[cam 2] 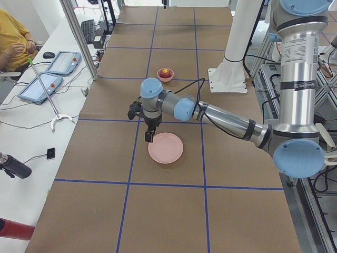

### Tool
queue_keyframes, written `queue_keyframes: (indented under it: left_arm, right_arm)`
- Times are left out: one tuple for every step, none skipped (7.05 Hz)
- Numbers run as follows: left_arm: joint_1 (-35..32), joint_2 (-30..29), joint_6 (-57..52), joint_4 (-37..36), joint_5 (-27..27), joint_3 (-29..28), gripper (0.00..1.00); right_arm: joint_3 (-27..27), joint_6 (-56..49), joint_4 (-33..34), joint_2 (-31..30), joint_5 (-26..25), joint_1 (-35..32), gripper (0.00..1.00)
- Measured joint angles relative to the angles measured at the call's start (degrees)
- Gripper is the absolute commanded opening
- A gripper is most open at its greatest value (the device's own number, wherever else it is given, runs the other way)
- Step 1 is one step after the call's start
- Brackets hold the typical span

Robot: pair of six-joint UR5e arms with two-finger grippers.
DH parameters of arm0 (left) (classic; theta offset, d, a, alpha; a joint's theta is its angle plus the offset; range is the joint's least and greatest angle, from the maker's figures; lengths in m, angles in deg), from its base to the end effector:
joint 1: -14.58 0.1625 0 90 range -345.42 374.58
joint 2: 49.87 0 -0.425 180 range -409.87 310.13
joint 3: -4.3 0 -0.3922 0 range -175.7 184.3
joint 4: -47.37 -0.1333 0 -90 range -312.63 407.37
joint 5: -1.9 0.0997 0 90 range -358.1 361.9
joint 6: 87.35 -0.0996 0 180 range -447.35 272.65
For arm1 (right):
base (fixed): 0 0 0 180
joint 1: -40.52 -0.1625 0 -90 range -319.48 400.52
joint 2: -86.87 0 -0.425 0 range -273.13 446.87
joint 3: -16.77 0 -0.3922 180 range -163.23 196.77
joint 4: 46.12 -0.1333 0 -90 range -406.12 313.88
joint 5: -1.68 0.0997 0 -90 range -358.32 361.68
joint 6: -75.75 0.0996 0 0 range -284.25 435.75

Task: Move apple from plate to bowl

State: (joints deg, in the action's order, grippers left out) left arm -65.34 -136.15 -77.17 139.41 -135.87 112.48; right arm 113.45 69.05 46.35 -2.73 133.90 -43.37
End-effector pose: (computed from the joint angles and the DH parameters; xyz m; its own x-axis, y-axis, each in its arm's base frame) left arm 0.0231 -0.4700 0.5245 0.6447 0.1527 -0.7490 -0.0547 0.9865 0.1541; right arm 0.0130 -0.5017 0.6047 0.7132 -0.2473 0.6559 0.1906 0.9689 0.1580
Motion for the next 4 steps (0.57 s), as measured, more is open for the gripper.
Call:
queue_keyframes:
  left_arm:
    - [-5.2, 0.4, -1.4, 0.5, -3.5, -4.2, 0.98]
    - [-7.5, 0.8, -3.1, 0.7, -4.8, -5.8, 0.98]
    - [-8.4, 1.3, -5.0, 0.7, -5.0, -5.7, 0.98]
    - [-8.7, 1.6, -8.6, 0.6, -3.8, -5.2, 0.98]
  right_arm:
    - [0.0, 0.3, 0.0, -0.1, 0.1, 0.0, 1.00]
    - [0.0, 0.4, 0.0, -0.1, 0.1, 0.0, 1.00]
    - [0.0, 0.4, 0.0, -0.1, 0.1, 0.0, 1.00]
    - [0.0, 0.4, 0.0, -0.1, 0.1, 0.0, 1.00]
